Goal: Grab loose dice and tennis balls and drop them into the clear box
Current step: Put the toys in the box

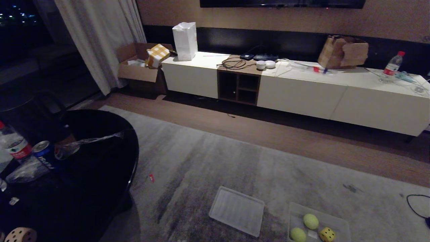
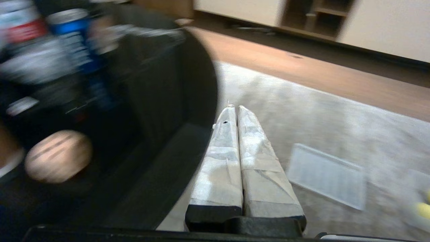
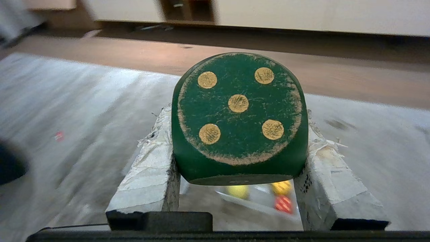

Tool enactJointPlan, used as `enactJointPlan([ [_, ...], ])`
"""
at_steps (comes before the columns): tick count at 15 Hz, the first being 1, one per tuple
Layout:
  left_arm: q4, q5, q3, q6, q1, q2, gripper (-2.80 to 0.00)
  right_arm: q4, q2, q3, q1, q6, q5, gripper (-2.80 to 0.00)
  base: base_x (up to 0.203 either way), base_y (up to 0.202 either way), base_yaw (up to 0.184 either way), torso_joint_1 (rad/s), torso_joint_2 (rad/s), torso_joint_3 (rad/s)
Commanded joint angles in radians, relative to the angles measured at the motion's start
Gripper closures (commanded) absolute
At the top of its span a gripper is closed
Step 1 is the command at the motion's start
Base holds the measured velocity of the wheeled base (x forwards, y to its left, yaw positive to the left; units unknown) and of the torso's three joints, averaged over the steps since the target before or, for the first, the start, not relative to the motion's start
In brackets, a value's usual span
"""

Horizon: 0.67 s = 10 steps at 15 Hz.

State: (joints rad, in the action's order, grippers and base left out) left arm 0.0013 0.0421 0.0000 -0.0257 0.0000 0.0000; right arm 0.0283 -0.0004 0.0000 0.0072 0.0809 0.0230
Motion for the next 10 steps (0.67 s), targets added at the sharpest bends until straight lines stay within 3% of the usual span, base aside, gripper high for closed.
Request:
enactJointPlan([
  [1, 0.0, 0.001, 0.002, 0.0, 0.002, 0.002, 0.0, 0.001, 0.002, 0.011, 0.0, 0.002, 0.002, 0.0, -0.005, 0.008, -0.16, 0.002, 0.0, -0.002],
  [7, 0.0, 0.0, 0.002, 0.0, 0.001, 0.002, 0.0, 0.001, 0.002, 0.012, 0.0, 0.0, 0.002, 0.0, 0.0, 0.008, -0.152, 0.002, 0.0, 0.002],
  [10, 0.0, -0.002, 0.002, 0.0, 0.0, 0.002, 0.0, 0.001, 0.001, 0.011, 0.0, 0.0, 0.0, 0.0, 0.0, 0.001, -0.021, 0.002, 0.0, -0.001],
])
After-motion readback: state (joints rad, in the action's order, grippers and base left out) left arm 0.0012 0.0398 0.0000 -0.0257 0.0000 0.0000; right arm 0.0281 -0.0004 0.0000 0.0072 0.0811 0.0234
